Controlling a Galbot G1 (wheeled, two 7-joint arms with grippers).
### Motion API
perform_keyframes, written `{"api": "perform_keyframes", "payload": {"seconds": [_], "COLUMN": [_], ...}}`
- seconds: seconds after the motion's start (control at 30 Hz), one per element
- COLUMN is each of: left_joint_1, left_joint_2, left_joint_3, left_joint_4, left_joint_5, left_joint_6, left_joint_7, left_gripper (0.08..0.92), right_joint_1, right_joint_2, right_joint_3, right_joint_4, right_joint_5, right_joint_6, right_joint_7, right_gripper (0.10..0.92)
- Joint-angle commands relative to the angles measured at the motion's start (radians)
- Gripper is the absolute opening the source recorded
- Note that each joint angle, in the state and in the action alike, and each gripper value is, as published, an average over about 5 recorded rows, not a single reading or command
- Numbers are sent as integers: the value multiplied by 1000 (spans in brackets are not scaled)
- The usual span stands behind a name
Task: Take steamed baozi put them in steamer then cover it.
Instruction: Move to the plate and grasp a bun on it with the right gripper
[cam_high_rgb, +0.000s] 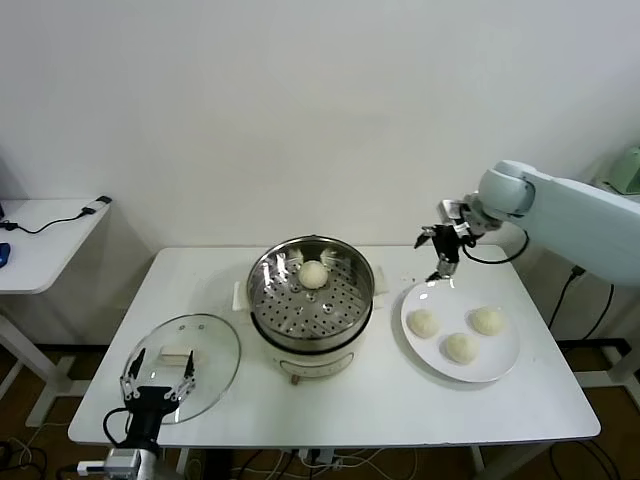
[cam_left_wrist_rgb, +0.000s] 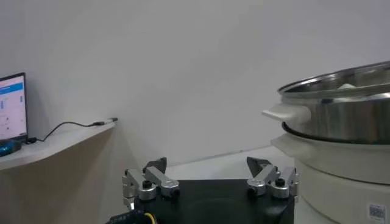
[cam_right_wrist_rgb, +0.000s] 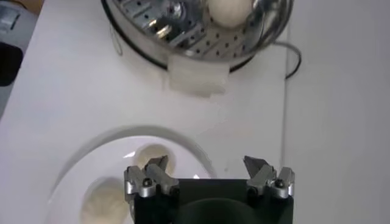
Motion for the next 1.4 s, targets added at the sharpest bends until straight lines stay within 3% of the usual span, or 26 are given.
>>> {"api": "perform_keyframes", "payload": {"seconds": [0.03, 0.73, 1.4], "left_joint_1": [4, 4, 6], "left_joint_2": [-2, -4, -6], "left_joint_3": [-2, -6, -7], "left_joint_4": [7, 22, 23], "left_joint_5": [2, 6, 7], "left_joint_6": [-1, -2, -5], "left_joint_7": [0, -2, -4], "left_gripper": [823, 823, 823], "right_joint_1": [-249, -390, -365], "right_joint_2": [4, 195, 230], "right_joint_3": [162, 311, 312], "right_joint_4": [-134, -320, -381], "right_joint_5": [-151, -234, -248], "right_joint_6": [-36, 38, 75], "right_joint_7": [-51, -43, -64], "right_gripper": [823, 823, 811]}}
